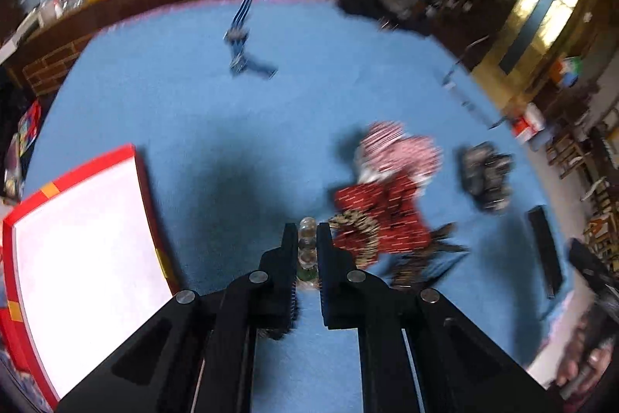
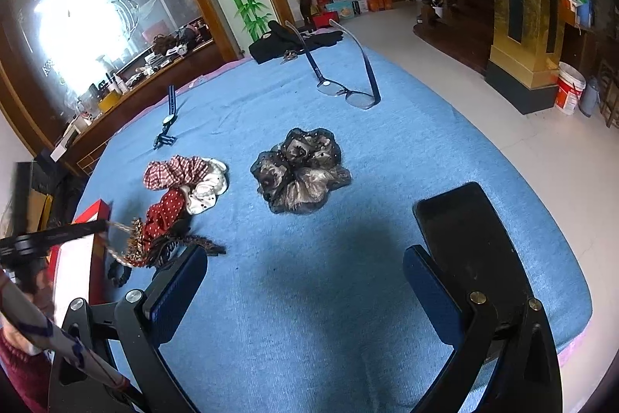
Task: Organize jewelry
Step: 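Grasp the pearl bracelet with the left tool while the right tool grasps the gray organza scrunchie, then carry both items into the red box while the left tool releases the pearl bracelet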
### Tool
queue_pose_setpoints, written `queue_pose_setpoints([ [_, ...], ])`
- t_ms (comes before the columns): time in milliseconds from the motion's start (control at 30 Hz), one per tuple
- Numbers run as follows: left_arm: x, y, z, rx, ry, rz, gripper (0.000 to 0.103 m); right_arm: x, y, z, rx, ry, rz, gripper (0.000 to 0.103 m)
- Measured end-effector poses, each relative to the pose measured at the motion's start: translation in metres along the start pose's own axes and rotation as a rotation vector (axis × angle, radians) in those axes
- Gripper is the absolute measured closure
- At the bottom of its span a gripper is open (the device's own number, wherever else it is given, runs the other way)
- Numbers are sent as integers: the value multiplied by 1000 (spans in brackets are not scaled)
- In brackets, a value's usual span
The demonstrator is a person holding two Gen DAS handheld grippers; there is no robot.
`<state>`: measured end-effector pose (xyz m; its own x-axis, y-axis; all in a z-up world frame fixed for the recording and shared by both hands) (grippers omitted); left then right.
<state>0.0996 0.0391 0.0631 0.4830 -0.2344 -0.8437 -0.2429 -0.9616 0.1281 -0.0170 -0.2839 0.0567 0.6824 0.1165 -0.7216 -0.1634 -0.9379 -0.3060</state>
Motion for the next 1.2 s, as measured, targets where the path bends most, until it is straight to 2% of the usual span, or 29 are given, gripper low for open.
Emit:
queue_pose_setpoints([
  [200, -55, 34, -6, 55, 112, 81, 94, 15, 1, -17, 11, -19, 0, 0],
  [300, -68, 43, -6, 68, 141, 109, 94, 26, 4, -30, 33, -25, 7, 0],
  [400, -73, 46, -2, 71, 146, 112, 94, 37, 6, -44, 53, -22, 2, 0],
  [567, -69, 47, 6, 67, 131, 107, 94, 73, 6, -59, 62, -67, 19, 0],
  [800, -57, 39, 22, 42, 100, 102, 94, 125, 5, -69, 59, -131, 49, 1],
  [900, -52, 36, 28, 38, 100, 82, 94, 146, -3, -65, 10, -182, 52, 3],
  [967, -51, 36, 32, 41, 102, 66, 94, 155, -6, -59, -4, -211, 56, 14],
  [1033, -50, 35, 35, 44, 108, 41, 94, 155, -11, -53, -32, -220, 44, 39],
  [1067, -49, 34, 37, 45, 109, 31, 94, 151, -14, -52, -52, -206, 55, 45],
  [1100, -48, 33, 38, 41, 107, 29, 94, 148, -17, -51, -64, -199, 53, 63],
  [1133, -47, 31, 39, 36, 107, 30, 94, 143, -19, -50, -63, -195, 36, 74],
  [1200, -47, 30, 42, 30, 108, 34, 94, 132, -23, -49, -64, -173, 30, 80],
])
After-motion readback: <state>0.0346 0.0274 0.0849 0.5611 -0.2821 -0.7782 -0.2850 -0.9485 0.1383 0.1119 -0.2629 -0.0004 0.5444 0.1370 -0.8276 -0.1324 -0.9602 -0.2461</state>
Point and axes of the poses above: each gripper's, at about its wrist camera, not at the fingertips, and x roughly the way its jaws point, y to its right, z to its underside, the point moved 5 cm from there along x, roughly the way its jaws point, and after that the axes turned 2 degrees about -z, right-handed, at the moved point
